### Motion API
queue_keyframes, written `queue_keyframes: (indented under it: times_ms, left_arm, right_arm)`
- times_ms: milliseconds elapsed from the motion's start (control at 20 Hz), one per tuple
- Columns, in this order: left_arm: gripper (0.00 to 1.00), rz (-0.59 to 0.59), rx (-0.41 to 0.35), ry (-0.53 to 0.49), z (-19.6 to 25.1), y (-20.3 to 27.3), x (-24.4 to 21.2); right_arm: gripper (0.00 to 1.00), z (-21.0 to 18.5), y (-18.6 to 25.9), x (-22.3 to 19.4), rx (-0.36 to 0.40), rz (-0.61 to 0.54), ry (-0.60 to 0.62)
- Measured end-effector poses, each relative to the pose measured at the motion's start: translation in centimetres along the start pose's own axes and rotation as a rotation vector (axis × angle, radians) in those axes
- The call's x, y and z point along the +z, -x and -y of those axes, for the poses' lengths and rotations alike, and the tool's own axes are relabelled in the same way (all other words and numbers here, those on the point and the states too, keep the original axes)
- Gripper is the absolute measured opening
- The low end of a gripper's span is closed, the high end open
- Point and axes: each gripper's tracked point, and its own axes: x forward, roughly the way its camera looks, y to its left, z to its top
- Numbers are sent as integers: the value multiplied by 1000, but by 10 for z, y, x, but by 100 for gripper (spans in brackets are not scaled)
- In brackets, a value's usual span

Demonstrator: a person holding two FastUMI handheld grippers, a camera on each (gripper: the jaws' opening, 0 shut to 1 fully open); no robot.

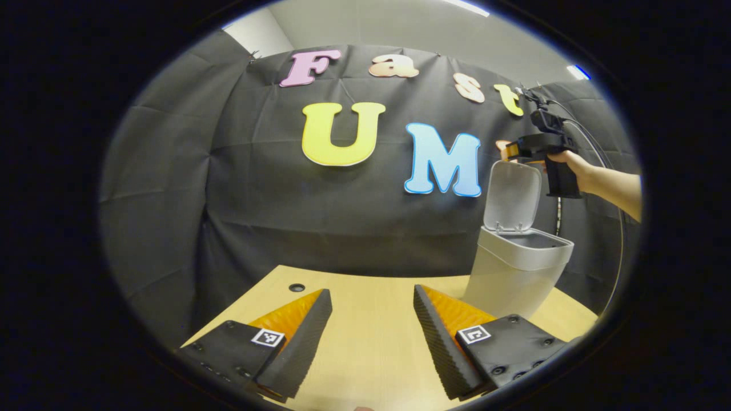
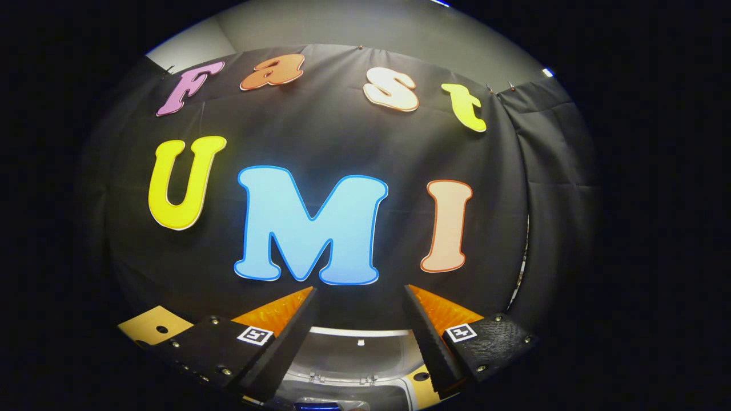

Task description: Press the lid of the desktop garbage bin to open it, pick up the crumpled paper on the desktop and throw it into the bin, then pick up the pop can on the desktop and drop it into the bin, and finally close the garbage bin lid.

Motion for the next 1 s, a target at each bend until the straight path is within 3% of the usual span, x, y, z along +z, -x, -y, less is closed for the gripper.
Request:
queue_keyframes:
  times_ms: [50,150,250,300,650,700,1000]
  left_arm:
    - [94,0,6,-1,1,0,0]
    - [97,5,16,-8,2,2,0]
    - [90,6,22,-10,4,3,0]
    - [95,7,23,-8,6,3,1]
    - [95,11,5,-15,28,10,-1]
    - [100,12,2,-17,30,10,-1]
    - [96,5,-25,-25,41,11,-4]
  right_arm:
    - [95,0,2,0,10,-8,-27]
    - [95,-2,5,-7,38,-44,-97]
    - [95,3,9,-10,41,-62,-118]
    - [95,3,14,-12,57,-56,-108]
    - [95,0,49,-25,64,-49,-99]
    - [95,0,54,-27,62,-47,-101]
    - [95,-2,83,-48,57,-28,-105]
